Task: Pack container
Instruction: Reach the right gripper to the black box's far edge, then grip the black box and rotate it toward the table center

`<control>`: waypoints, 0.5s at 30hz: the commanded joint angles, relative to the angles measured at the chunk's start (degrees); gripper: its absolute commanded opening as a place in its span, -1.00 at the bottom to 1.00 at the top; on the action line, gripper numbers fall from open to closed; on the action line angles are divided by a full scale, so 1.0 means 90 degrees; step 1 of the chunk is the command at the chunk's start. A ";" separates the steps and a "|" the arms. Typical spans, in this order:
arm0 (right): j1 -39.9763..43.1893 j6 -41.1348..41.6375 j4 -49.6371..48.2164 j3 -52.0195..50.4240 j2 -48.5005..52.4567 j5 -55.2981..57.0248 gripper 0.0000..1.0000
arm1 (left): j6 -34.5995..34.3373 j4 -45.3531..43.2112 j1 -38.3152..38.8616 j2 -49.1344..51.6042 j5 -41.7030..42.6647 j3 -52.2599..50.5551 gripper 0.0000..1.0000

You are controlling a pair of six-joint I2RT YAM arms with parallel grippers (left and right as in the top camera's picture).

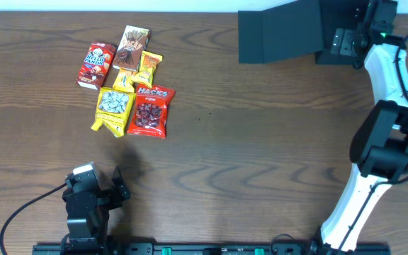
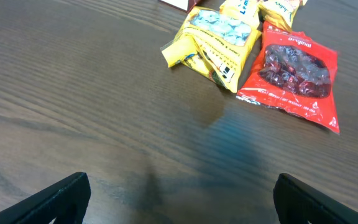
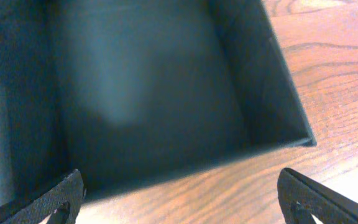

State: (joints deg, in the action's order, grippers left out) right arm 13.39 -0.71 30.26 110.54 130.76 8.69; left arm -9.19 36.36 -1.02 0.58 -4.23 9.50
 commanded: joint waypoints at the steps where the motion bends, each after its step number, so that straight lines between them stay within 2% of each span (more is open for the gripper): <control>1: 0.0078 0.0391 -0.0204 0.0158 0.0204 0.0083 0.98 | -0.0073 0.0002 -0.0005 -0.0041 0.0029 -0.0068 0.90; 7: 0.0075 0.0503 -0.0355 0.0158 0.0425 -0.0024 0.97 | -0.0073 0.0000 -0.0005 -0.0041 0.0029 -0.0068 0.91; 15: 0.0056 0.0476 0.0418 0.0158 0.0427 -0.0180 0.81 | -0.0073 0.0000 -0.0005 -0.0041 0.0029 -0.0070 0.90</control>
State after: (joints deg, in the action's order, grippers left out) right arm 13.80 3.53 31.68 111.77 133.62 7.66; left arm -9.19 36.34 -1.02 0.58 -4.23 9.50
